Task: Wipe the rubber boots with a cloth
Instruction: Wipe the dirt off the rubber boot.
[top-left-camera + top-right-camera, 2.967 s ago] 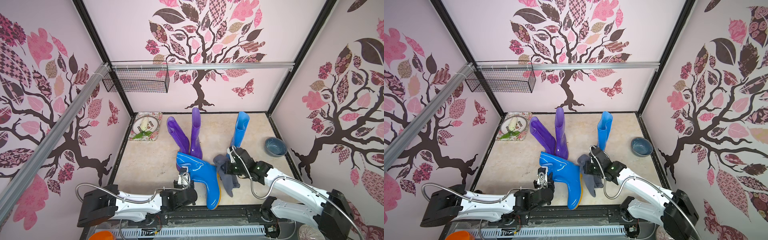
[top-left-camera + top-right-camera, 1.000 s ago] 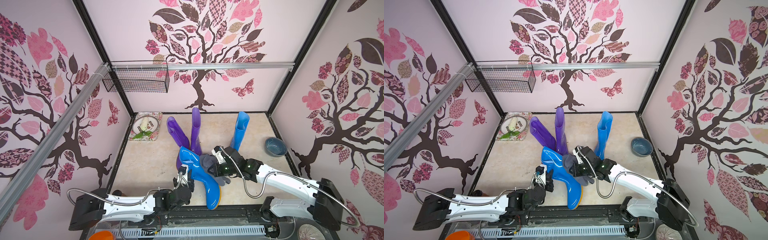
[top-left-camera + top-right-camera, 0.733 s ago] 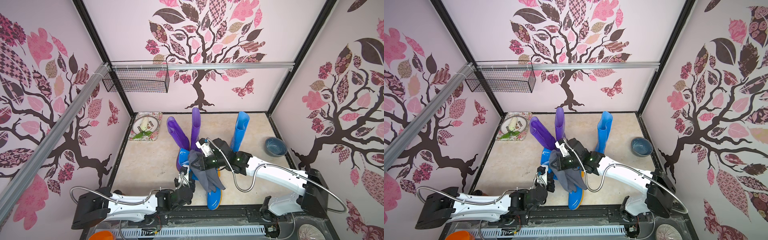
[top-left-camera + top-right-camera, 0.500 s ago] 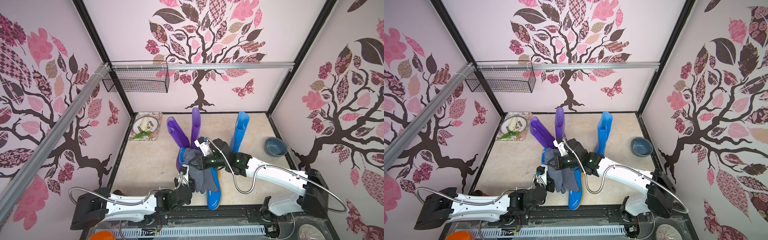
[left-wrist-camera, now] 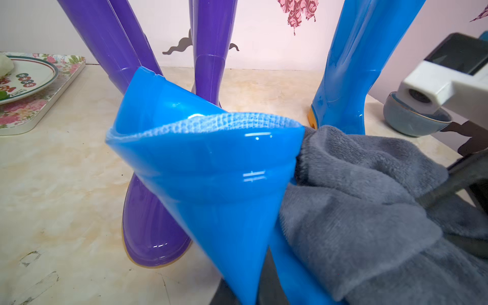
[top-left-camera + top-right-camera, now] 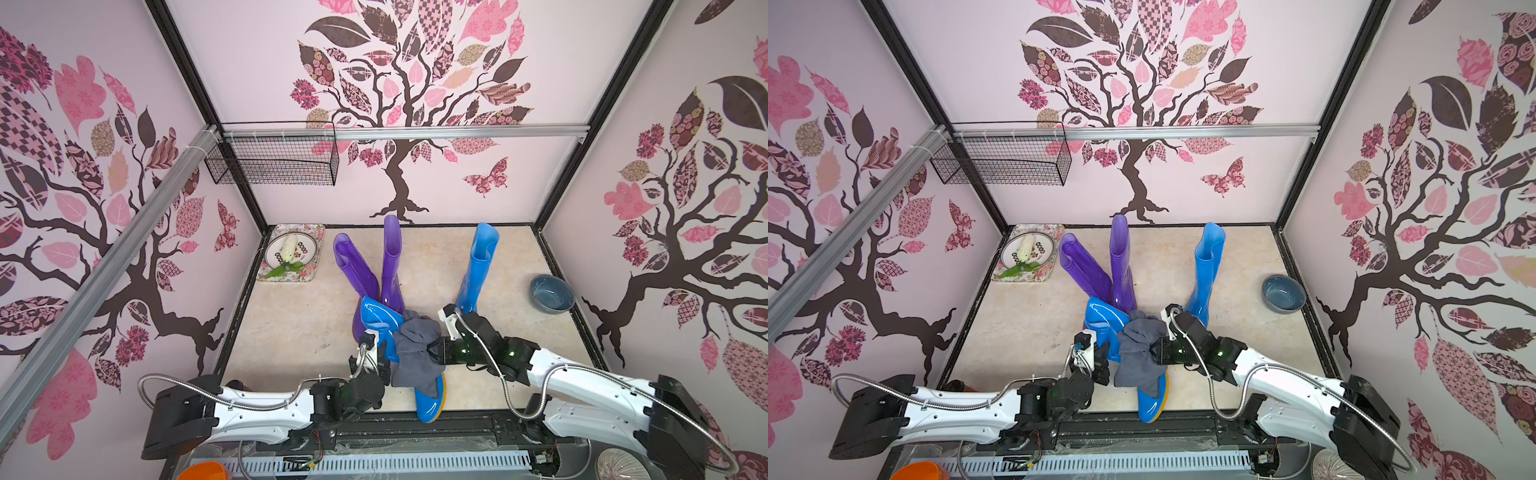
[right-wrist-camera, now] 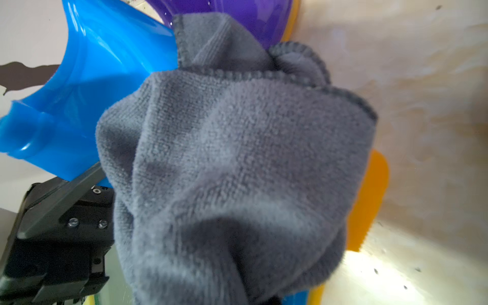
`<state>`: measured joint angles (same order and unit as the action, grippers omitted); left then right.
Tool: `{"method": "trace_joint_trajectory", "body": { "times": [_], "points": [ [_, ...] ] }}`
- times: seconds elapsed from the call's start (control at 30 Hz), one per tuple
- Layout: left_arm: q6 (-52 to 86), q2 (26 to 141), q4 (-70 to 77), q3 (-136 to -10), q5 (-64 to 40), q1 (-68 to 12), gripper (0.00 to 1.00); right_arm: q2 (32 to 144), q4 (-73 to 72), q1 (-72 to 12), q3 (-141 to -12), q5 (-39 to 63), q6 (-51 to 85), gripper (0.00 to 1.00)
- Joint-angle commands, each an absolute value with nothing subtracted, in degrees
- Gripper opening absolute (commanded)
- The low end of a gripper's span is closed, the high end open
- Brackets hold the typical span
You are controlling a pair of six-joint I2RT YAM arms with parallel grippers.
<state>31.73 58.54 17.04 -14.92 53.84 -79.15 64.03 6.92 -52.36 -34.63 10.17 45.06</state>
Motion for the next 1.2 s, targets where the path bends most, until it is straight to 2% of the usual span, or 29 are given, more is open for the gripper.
{"method": "trace_joint_trajectory", "body": {
  "times": [0.0, 0.1, 0.2, 0.37, 0.53, 0.67, 0.8, 0.93, 1.17],
  "points": [
    [32.0, 59.0, 18.9, -13.6, 52.1, -79.4, 0.00, 70.9, 1.2, -56.3, -44.3, 12.4, 44.2, 0.00],
    [32.3, 58.5, 18.2, -13.8, 51.8, -79.5, 0.00, 76.7, 1.0, -56.5, -52.7, 15.7, 43.5, 0.00],
    [32.3, 58.2, 17.7, -13.9, 51.8, -79.5, 0.00, 78.5, 2.8, -56.5, -56.7, 12.6, 41.6, 0.00],
    [31.8, 57.8, 17.6, -14.2, 52.6, -79.5, 0.00, 75.4, 8.7, -56.3, -50.4, 3.2, 41.4, 0.00],
    [29.8, 57.3, 17.6, -15.5, 52.3, -79.6, 0.00, 62.8, 16.9, -56.4, -37.5, -5.7, 45.4, 0.00],
    [26.6, 57.2, 17.3, -18.5, 52.3, -79.7, 0.00, 45.5, 26.7, -56.3, -38.6, -10.3, 43.4, 0.00],
    [21.8, 58.9, 18.0, -23.7, 52.7, -79.9, 0.00, 36.2, 41.7, -56.3, -51.8, -15.6, 39.6, 0.00],
    [17.2, 62.0, 19.5, -29.2, 52.3, -80.4, 0.00, 35.4, 54.3, -56.3, -66.7, -23.3, 38.3, 0.00],
    [12.3, 68.1, 20.0, -40.0, 52.0, -84.3, 0.00, 37.3, 66.2, -56.4, -86.8, -39.6, 34.4, 0.00]
  ]
}}
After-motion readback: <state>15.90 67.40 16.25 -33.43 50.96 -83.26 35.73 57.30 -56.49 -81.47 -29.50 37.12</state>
